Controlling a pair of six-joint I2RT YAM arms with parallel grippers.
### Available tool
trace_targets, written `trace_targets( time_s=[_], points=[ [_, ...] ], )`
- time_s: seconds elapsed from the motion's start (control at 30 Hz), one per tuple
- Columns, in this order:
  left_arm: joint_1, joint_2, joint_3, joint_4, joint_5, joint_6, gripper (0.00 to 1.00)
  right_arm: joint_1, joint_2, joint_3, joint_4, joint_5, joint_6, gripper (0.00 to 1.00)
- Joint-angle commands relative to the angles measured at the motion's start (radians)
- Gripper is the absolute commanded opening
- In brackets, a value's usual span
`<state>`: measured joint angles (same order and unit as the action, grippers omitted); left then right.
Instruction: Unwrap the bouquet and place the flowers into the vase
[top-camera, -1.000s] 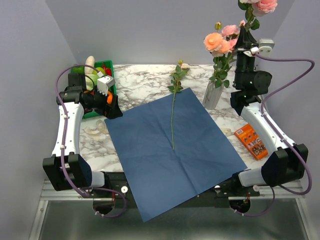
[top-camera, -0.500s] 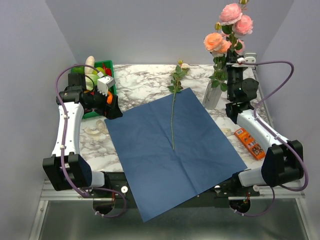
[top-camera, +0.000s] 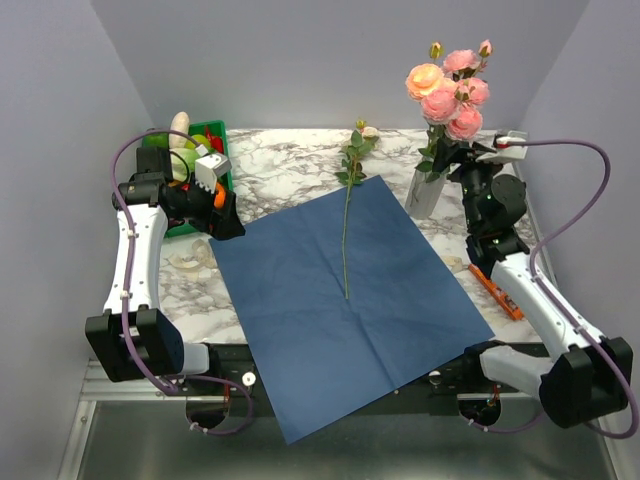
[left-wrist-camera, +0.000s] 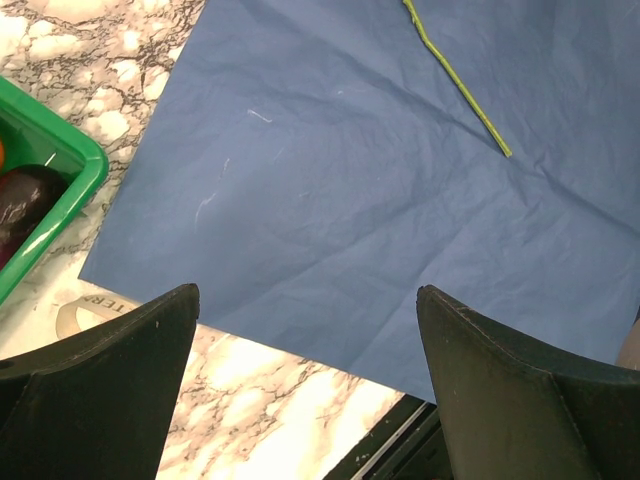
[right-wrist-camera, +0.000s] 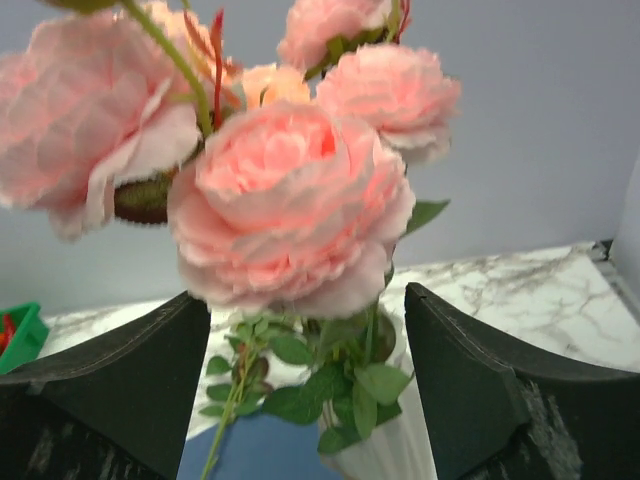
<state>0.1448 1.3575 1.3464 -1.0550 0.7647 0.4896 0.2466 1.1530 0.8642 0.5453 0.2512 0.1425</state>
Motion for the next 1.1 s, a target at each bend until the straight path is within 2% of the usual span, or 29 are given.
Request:
trace_targets(
  time_s=[0.0, 0.17, 0.3, 0.33, 0.4, 0.47, 0.53, 0.57, 0.6, 0.67, 0.8, 0.83, 1.07],
  points=[
    [0.006, -0.031, 0.013, -0.022, 0.027, 0.017, 0.99, 0.022, -0.110, -0.085, -0.192, -0.061, 0.086, 0.84],
    [0.007, -0.031, 0.007, -0.022, 0.028, 0.017, 0.99, 0.204, -0.161, -0.203, -0.263, -0.003, 0.066, 0.83],
    [0.006, -0.029, 0.004, -0.023, 0.028, 0.017, 0.99, 0.324, -0.101, -0.231, -0.295, 0.043, 0.117, 0.80],
    [0.006, -0.031, 0.002, -0.020, 0.028, 0.017, 0.99, 0.348, -0.037, -0.222, -0.320, 0.040, 0.135, 0.79],
    [0.007, -0.031, -0.003, -0.022, 0.024, 0.020, 0.99, 0.364, 0.048, -0.147, -0.370, 0.026, 0.190, 0.75],
    [0.006, -0.037, -0.006, -0.020, 0.018, 0.021, 0.99, 0.378, 0.203, -0.062, -0.461, 0.020, 0.213, 0.75],
    [0.006, -0.040, -0.010, -0.019, 0.015, 0.024, 0.99, 0.379, 0.321, 0.095, -0.580, 0.036, 0.227, 0.75],
    [0.007, -0.044, -0.010, -0.017, 0.012, 0.024, 0.99, 0.379, 0.440, 0.155, -0.628, 0.040, 0.238, 0.75],
    [0.006, -0.044, -0.010, -0.017, 0.013, 0.024, 0.99, 0.379, 0.494, 0.283, -0.666, 0.039, 0.235, 0.74],
    [0.007, -0.044, -0.009, -0.017, 0.013, 0.024, 0.99, 0.379, 0.636, 0.395, -0.755, 0.037, 0.243, 0.73],
    [0.006, -0.041, -0.003, -0.017, 0.013, 0.024, 0.99, 0.379, 0.836, 0.623, -0.853, 0.049, 0.250, 0.68],
    [0.007, -0.041, -0.003, -0.017, 0.013, 0.026, 0.99, 0.379, 0.871, 0.725, -0.914, 0.054, 0.255, 0.67],
    [0.006, -0.037, -0.004, -0.011, 0.002, 0.037, 0.99, 0.378, 1.111, 0.991, -1.084, 0.103, 0.269, 0.65]
  ],
)
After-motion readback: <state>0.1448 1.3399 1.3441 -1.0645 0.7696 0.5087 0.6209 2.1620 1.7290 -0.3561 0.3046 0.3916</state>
